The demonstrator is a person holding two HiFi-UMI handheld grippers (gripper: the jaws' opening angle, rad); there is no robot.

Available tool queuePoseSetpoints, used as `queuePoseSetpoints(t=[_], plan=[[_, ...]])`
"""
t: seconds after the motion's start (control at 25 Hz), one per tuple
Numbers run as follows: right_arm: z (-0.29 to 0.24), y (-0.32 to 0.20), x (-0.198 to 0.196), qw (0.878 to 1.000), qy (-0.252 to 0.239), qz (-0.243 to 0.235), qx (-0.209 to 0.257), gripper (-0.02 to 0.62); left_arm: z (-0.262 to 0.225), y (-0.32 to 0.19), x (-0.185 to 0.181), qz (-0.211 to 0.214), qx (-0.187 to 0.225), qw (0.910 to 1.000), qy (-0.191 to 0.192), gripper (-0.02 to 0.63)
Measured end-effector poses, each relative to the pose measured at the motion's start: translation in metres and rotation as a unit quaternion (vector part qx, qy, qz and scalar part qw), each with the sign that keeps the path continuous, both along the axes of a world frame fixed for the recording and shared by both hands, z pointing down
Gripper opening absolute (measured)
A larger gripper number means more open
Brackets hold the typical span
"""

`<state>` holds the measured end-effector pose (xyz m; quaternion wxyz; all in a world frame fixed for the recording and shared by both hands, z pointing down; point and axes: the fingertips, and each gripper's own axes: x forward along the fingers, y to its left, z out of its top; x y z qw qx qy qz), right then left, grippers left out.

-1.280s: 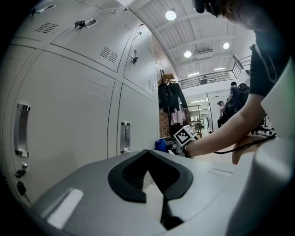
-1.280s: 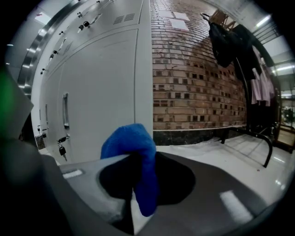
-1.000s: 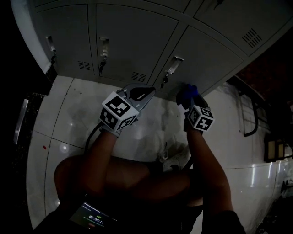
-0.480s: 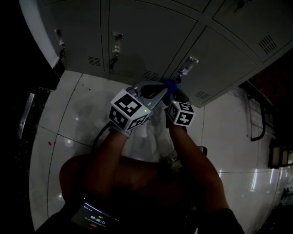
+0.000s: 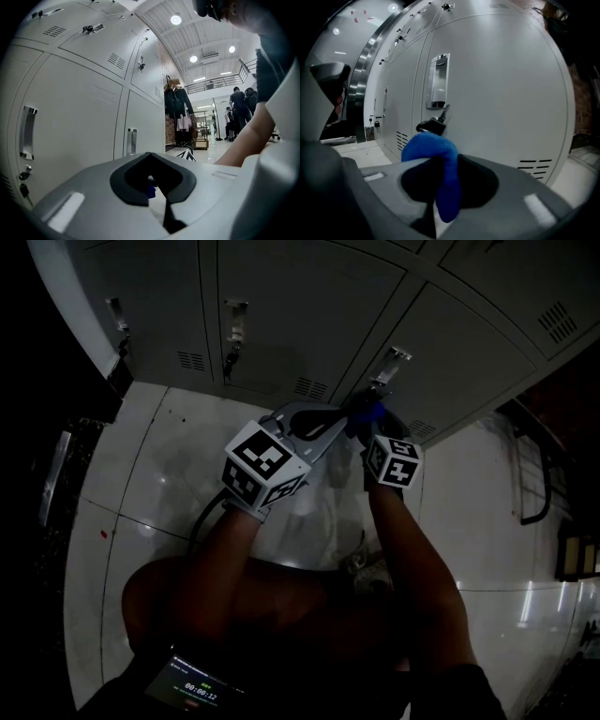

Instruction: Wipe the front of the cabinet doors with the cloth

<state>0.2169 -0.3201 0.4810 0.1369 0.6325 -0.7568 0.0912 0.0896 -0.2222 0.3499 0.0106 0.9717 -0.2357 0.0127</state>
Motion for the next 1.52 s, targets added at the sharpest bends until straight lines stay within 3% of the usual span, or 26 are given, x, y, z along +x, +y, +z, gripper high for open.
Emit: queuePoseSetpoints(t=[0.36,0.64,0.96,1.12,1.28,1.52], plan=[[0.001,0.022,0.102,0.994,-0.018,0.110,0.001,0.077,0.003,0.002,0.002,0.002,0.000,1.0000,-0.006,0.000],[0.002,0.047,0.189,0.974,-0.053,0.218,0.001,0.077,0.003,0.001,0.002,0.001,-0.001,1.0000,-0.006,0.000],[-0.003,0.068,0.226,0.957,-0.087,0.276,0.002,0.077,0.002,0.001,0.001,0.002,0.000,1.0000,-0.006,0.002],[-0.040,0.063,0.195,0.969,-0.097,0.228,0.026,0.077,0.003,0.001,0.000,0.000,-0.002,1.0000,-0.007,0.000],[-0.100,0.064,0.132,0.989,-0.054,0.116,0.074,0.077,-0.005,0.003,-0.002,0.001,0.004,1.0000,-0.005,0.002],[-0.155,0.105,0.024,0.989,-0.080,-0.055,0.113,0.077,-0.011,0.005,-0.007,-0.005,0.013,0.9999,-0.002,0.001]])
